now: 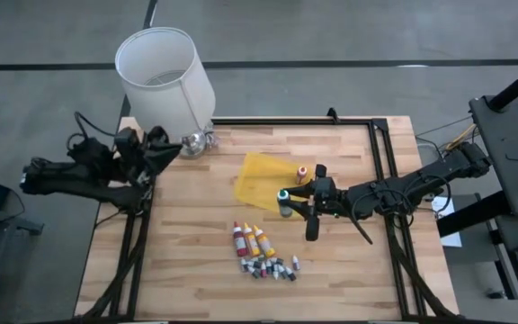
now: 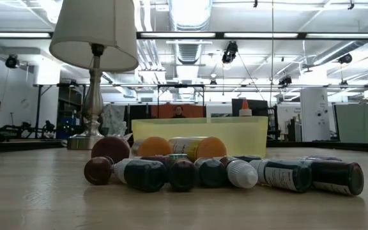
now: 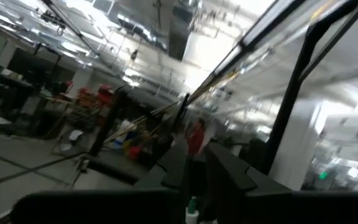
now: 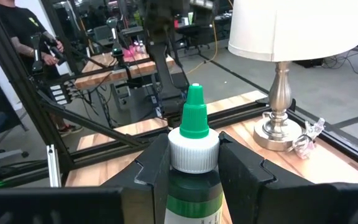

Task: Pick & Place food coloring
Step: Put the large green food coloring bottle into the yellow bin

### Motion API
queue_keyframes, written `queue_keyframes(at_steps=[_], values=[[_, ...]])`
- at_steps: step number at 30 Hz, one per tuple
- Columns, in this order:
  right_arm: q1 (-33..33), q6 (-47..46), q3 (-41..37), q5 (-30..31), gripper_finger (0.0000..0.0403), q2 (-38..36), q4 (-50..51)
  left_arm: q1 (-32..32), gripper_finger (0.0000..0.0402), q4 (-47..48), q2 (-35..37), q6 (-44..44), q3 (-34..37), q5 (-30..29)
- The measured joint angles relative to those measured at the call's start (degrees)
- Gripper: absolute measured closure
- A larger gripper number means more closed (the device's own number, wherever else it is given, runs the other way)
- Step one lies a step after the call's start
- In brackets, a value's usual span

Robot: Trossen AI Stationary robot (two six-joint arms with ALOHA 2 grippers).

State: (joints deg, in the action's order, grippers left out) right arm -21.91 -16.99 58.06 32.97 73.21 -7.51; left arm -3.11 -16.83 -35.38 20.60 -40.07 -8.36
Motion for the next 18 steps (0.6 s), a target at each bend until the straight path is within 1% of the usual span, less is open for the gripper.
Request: queue_keyframes(at_steps=[2, 6, 13, 16, 18], values=[[0.0, 0.0, 0.1, 0.0, 0.0298, 0.0, 0.0, 0.0, 0.0343, 3.4, -2.5, -1.0, -3.7, 0.0], [0.0, 0.0, 0.3, 0.0, 0.0298, 0.0, -0.2, 0.0, 0.0289, 5.4, -7.2, -1.6, -9.0, 0.3], [0.0, 0.0, 0.3, 0.0, 0.0298, 0.0, -0.2, 0.0, 0.0195, 5.8, -14.2, -4.4, -14.7, 0.6], [0.0, 0.0, 0.3, 0.0, 0.0298, 0.0, -0.4, 0.0, 0.017, 6.7, -17.8, -5.1, -16.5, 1.8], [0.0, 0.0, 0.3, 0.0, 0.0298, 0.0, -0.4, 0.0, 0.0162, 6.3, -19.9, -5.9, -17.9, 2.7]])
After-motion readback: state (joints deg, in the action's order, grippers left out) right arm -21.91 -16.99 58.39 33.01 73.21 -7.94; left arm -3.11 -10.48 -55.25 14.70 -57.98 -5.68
